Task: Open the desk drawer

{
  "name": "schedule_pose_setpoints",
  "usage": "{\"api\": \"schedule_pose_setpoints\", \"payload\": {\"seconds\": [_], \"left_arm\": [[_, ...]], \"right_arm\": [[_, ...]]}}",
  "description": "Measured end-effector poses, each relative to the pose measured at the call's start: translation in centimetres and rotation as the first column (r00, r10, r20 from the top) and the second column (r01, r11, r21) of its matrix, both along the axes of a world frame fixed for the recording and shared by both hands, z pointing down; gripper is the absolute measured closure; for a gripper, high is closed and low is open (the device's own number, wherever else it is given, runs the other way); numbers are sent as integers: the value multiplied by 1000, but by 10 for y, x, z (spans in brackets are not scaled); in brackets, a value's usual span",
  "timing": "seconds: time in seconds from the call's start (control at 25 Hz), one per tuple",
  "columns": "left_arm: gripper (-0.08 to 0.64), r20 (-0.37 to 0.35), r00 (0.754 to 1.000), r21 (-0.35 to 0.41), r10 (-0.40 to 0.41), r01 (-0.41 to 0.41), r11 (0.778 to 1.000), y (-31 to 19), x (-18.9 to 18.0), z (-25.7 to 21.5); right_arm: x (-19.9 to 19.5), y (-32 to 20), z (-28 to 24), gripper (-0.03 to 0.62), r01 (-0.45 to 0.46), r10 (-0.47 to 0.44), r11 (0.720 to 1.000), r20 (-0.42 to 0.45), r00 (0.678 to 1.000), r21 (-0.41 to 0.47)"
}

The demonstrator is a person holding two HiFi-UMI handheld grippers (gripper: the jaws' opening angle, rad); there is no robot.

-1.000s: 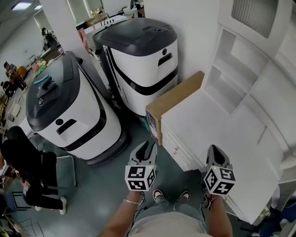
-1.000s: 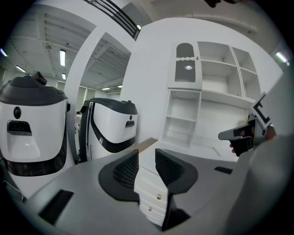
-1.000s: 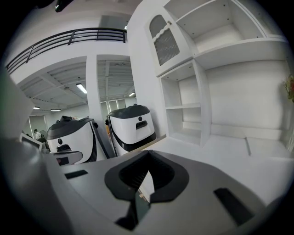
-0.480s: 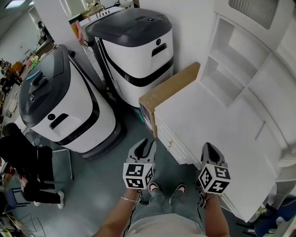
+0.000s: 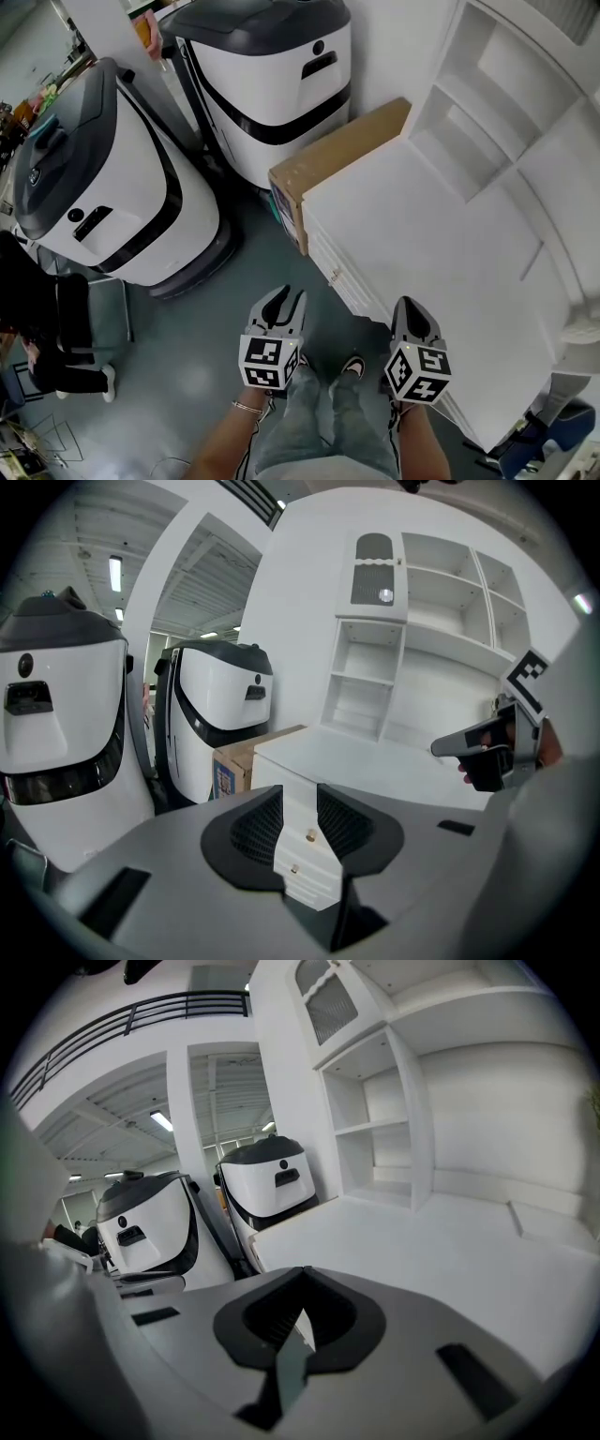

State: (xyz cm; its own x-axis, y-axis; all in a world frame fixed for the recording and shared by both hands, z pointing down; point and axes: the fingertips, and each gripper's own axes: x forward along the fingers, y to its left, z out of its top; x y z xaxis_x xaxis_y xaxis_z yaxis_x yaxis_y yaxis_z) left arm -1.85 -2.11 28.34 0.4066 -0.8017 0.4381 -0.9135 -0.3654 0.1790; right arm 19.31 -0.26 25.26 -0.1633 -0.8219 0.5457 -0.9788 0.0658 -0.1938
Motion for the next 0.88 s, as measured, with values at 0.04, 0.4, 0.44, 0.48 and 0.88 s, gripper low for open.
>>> {"api": "schedule_pose_setpoints", "payload": {"seconds": [0.04, 0.4, 0.44, 0.48, 0.88], "left_arm": [[436, 0, 1000, -11, -2, 2, 1000, 2, -1, 9], [436, 7, 999, -81, -33, 34, 996, 15, -15, 90], [436, 5, 999, -86, -32, 32, 996, 16, -16, 100], [436, 2, 1000, -89, -29, 29, 996, 18, -17, 110], [436, -4, 1000, -149, -18, 18, 989, 37, -29, 220]], "right_arm": [[-2, 1, 9, 586, 7, -7, 1000, -1, 1000, -15], [-35, 16, 78, 586, 111, -116, 989, -38, 993, -102], [-40, 18, 88, 586, 123, -128, 986, -40, 991, -113], [-46, 21, 98, 586, 136, -143, 983, -44, 989, -125], [-90, 45, 223, 586, 210, -233, 948, -69, 970, -241]]}}
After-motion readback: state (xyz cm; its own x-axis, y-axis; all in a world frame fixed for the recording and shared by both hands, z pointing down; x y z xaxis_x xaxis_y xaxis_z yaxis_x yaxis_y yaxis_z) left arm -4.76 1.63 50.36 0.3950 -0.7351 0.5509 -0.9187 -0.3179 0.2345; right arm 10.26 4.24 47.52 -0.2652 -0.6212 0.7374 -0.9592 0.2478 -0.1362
